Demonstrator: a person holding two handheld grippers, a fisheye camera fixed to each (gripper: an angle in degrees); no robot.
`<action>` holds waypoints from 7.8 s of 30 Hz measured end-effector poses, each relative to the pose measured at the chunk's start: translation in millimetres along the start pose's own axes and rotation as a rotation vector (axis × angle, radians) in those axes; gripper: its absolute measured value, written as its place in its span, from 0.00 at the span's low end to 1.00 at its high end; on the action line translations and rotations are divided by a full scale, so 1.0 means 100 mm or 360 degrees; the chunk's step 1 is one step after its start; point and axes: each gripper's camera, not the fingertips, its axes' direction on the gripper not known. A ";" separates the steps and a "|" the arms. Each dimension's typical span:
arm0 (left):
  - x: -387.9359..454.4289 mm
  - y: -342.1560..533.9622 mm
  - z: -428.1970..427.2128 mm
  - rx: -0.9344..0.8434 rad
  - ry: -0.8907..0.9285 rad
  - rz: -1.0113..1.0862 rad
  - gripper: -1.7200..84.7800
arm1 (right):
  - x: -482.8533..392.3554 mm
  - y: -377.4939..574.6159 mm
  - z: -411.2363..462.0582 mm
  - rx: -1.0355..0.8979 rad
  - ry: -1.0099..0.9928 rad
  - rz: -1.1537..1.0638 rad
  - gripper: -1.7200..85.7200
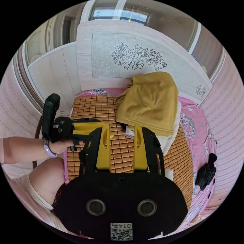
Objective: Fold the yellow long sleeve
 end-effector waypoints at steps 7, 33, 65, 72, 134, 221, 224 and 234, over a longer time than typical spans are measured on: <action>-0.04 -0.42 0.24 0.0077 0.0072 -0.0051 0.14 | 0.41 -0.34 0.63 -0.0248 0.0109 0.0291 0.07; 1.05 -0.36 -1.41 0.0173 0.0035 0.0460 0.01 | 2.36 4.06 -2.55 0.0987 -0.0509 0.1238 0.04; 2.53 1.43 -0.71 -0.1396 0.0102 0.0435 0.11 | 0.84 5.80 -2.04 -0.0271 -0.0307 0.1926 0.05; 2.82 1.69 -0.84 -0.1544 0.0179 0.0530 0.07 | 0.59 6.28 -2.81 -0.0085 -0.0368 0.2167 0.03; 6.47 -1.09 -4.49 0.0683 0.0542 0.0856 0.04 | 0.17 4.29 -9.48 0.1419 0.0852 0.1102 0.03; 4.19 3.41 3.84 -0.0960 0.0569 0.1454 0.01 | 1.83 7.73 -5.64 0.0549 0.0690 0.2335 0.05; 4.20 3.34 3.96 -0.1042 0.0586 0.1368 0.04 | 1.26 7.97 -5.66 0.0420 0.0757 0.2312 0.10; 4.94 3.05 4.30 -0.1027 0.0646 0.1442 0.06 | 2.01 8.94 -5.66 0.0291 0.0897 0.2826 0.15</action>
